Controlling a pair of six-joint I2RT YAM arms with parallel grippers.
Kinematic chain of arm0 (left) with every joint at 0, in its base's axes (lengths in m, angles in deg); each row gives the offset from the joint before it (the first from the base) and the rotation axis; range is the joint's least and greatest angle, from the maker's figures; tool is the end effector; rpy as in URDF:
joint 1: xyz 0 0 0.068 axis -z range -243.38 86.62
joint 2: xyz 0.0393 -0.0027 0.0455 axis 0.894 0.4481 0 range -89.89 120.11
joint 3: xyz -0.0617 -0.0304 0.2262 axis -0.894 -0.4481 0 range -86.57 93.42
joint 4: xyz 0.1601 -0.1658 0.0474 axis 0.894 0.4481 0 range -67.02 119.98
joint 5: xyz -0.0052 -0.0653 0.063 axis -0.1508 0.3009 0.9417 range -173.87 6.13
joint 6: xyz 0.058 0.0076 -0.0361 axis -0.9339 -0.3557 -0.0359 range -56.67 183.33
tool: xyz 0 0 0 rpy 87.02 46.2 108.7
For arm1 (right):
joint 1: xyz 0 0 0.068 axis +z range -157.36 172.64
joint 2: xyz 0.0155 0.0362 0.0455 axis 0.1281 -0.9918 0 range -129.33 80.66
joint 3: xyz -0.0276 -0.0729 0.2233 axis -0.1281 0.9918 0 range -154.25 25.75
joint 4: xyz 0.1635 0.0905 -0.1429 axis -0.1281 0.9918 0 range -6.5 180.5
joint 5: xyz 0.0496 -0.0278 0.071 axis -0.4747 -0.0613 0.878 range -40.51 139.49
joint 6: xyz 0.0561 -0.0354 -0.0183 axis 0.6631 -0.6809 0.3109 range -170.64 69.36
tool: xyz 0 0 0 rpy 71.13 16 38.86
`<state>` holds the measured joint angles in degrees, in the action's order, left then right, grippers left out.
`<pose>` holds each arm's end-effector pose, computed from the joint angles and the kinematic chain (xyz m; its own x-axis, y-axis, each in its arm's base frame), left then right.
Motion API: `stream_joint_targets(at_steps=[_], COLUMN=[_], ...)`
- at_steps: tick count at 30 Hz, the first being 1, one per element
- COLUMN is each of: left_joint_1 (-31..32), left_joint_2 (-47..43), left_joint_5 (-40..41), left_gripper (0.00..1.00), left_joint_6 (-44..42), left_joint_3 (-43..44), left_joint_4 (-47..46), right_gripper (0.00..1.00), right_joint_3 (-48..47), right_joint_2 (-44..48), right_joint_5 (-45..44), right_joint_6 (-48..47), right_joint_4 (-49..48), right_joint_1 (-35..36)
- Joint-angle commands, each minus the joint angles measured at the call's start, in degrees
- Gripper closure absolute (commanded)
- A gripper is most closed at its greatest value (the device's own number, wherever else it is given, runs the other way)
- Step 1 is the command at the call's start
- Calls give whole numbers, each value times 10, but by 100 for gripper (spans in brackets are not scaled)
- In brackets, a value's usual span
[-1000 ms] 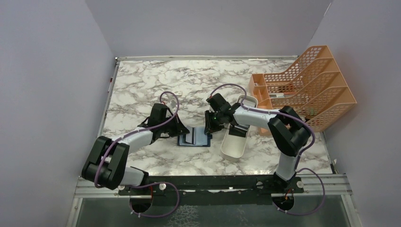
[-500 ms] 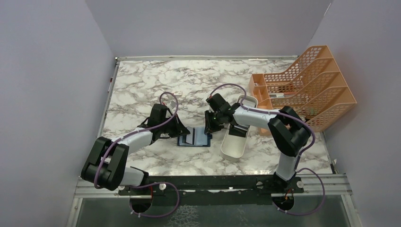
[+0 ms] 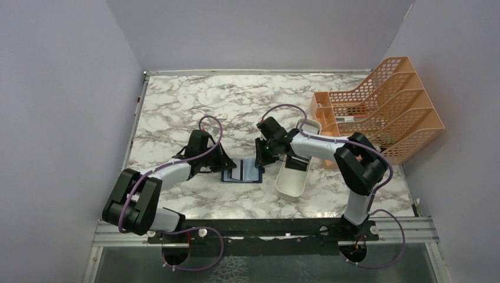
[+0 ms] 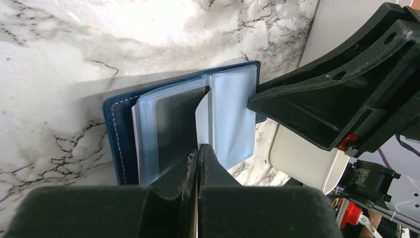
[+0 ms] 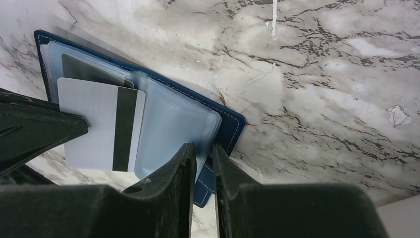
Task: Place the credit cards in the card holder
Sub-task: Insert the credit card into the card holder.
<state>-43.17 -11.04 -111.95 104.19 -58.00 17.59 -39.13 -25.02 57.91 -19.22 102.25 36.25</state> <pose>0.2239 -0.1102 0.1202 -0.9049 -0.2821 -0.3186 0.0338 0.6986 -0.7147 0.2477 0.2473 0.1239 -0.9163 -0.1609 -0.3667 -0.3029 0.8774 0.3719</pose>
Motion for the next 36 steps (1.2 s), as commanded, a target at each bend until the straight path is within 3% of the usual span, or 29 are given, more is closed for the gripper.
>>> stream_joint_targets(at_steps=[1, 9, 15, 19, 26, 36], left_joint_1=[0, 1, 0, 1, 1, 1], left_joint_2=[-23, -6, -2, -6, 5, 5], left_joint_5=[53, 21, 40, 26, -25, 40], left_gripper=[100, 100, 100, 100, 100, 100], left_joint_6=[-24, -13, 3, 12, 17, -25], left_joint_3=[-2, -21, -34, -44, -54, -41], left_joint_4=[42, -7, -11, -46, -115, -75], right_gripper=[77, 77, 76, 80, 73, 73], right_joint_3=[2, 1, 2, 3, 0, 1], right_joint_2=[-11, -20, -19, -10, -16, -21], right_joint_5=[-51, -38, -51, -54, -42, -44], right_joint_6=[-8, -9, -5, -2, -3, -4], right_joint_4=[38, 32, 40, 42, 36, 38], right_joint_1=[3, 3, 3, 3, 3, 3])
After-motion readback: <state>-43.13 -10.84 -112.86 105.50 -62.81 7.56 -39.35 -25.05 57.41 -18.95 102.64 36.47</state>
